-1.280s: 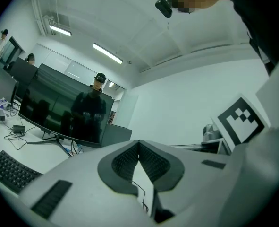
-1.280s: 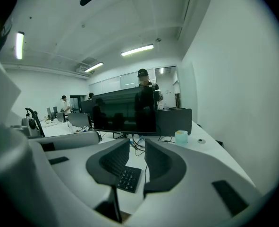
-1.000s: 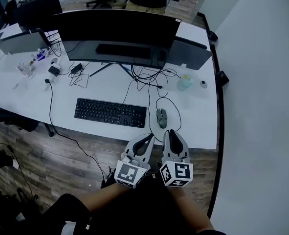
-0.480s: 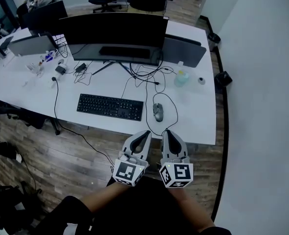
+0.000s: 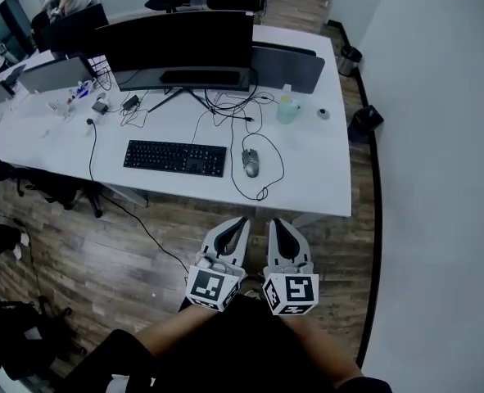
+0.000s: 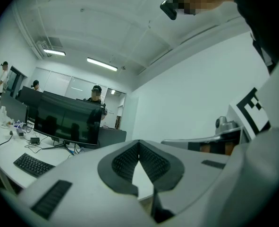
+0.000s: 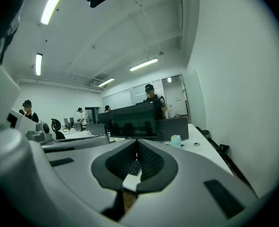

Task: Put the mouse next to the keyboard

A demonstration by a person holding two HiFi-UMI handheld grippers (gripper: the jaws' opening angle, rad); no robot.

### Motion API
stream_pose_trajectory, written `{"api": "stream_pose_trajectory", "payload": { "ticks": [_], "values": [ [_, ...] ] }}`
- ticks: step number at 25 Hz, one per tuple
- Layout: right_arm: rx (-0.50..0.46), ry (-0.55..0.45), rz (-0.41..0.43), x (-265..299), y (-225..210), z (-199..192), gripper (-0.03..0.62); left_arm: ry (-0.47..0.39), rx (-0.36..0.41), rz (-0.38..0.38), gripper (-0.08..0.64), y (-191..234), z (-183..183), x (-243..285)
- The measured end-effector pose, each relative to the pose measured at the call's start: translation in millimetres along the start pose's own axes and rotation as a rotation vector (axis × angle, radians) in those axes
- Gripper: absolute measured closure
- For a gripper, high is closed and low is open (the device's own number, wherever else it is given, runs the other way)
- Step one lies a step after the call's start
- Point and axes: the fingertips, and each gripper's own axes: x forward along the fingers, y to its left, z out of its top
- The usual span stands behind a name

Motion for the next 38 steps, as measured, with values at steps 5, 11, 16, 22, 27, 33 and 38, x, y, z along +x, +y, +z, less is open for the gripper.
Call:
{"api": "stream_pose_trajectory", "payload": {
  "ticks": [5,11,16,22,27,33,38],
  "values": [
    [-0.01,-0.008,0.008,-46,2,-6,0.574,0.013,0.009,0.012,0.557,-40,-10,-32],
    [-0.031,-0.01,0.021,-88,9,-18,0.574,0.029,0.032,0.039,0.557,-68,-20,-66],
    [-0.036,-0.017,0.028,-99,16,-23,0.574,0.02,0.046,0.047,0.557,-74,-20,-81],
    [-0.054,-0.025,0.014,-100,29,-19,0.574,0.018,0.041,0.037,0.557,-68,-19,-92],
    [-0.08,-0.007,-0.019,-100,40,-17,0.574,-0.004,0.055,0.012,0.557,-65,-6,-100],
    [-0.082,-0.007,-0.047,-101,49,-15,0.574,-0.01,0.055,-0.009,0.557,-57,1,-106],
    [-0.102,-0.016,-0.046,-104,53,-14,0.574,-0.018,0.042,-0.012,0.557,-57,1,-107]
  ]
}}
